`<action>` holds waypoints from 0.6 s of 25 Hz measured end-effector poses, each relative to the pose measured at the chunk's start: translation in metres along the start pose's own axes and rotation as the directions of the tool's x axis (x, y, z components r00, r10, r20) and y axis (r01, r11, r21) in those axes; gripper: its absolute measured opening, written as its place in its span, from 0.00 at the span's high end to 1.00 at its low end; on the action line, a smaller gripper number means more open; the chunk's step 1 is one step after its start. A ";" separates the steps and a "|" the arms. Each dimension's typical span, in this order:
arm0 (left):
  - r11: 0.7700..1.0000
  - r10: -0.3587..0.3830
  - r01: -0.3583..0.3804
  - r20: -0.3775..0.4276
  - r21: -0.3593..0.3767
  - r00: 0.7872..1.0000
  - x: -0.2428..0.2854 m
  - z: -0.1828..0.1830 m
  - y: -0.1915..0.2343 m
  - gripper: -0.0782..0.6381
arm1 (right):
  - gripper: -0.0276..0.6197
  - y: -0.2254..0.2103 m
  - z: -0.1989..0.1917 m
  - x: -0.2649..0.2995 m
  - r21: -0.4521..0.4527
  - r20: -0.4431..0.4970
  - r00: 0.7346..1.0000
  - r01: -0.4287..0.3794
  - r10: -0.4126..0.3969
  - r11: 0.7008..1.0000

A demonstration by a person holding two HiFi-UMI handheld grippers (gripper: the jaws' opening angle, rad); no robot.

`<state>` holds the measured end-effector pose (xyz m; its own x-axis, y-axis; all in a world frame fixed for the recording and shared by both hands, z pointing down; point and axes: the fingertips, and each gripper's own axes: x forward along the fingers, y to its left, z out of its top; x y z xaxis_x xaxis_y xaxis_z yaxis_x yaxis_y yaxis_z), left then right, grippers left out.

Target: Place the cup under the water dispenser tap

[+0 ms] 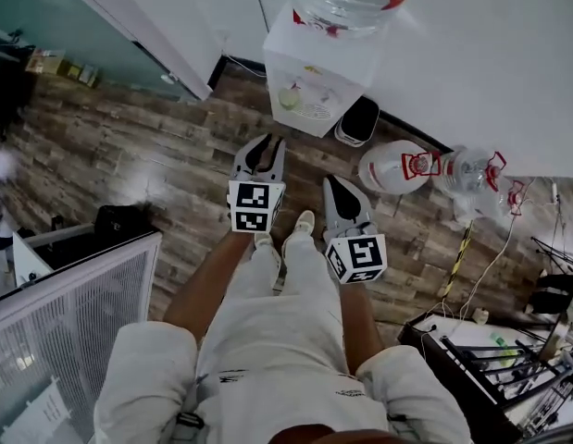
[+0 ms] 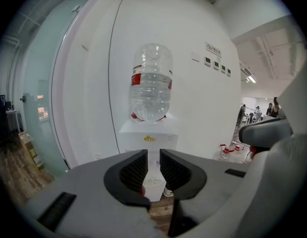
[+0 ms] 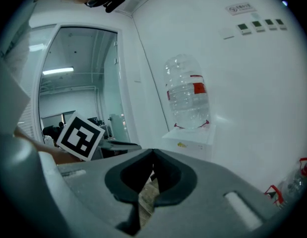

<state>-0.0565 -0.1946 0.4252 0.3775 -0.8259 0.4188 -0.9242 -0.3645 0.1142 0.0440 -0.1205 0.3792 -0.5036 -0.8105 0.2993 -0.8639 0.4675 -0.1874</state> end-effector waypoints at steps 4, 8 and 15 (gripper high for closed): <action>1.000 0.012 -0.012 0.021 0.005 1.000 -0.037 0.018 -0.004 0.83 | 0.96 0.014 0.021 -0.013 -0.001 0.002 1.000 0.003 -0.003 1.000; 1.000 0.005 -0.005 0.036 -0.018 0.999 -0.063 0.035 -0.009 0.88 | 0.96 0.026 0.044 -0.020 -0.016 0.025 1.000 -0.005 0.006 1.000; 0.999 -0.010 0.013 0.058 -0.053 0.998 -0.119 0.061 -0.025 0.89 | 0.96 0.051 0.066 -0.047 -0.009 0.048 0.999 -0.022 0.023 1.000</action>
<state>-0.0747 -0.1136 0.3175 0.3896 -0.8455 0.3651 -0.9209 -0.3521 0.1673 0.0248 -0.0822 0.2936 -0.5219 -0.8155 0.2500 -0.8525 0.4886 -0.1860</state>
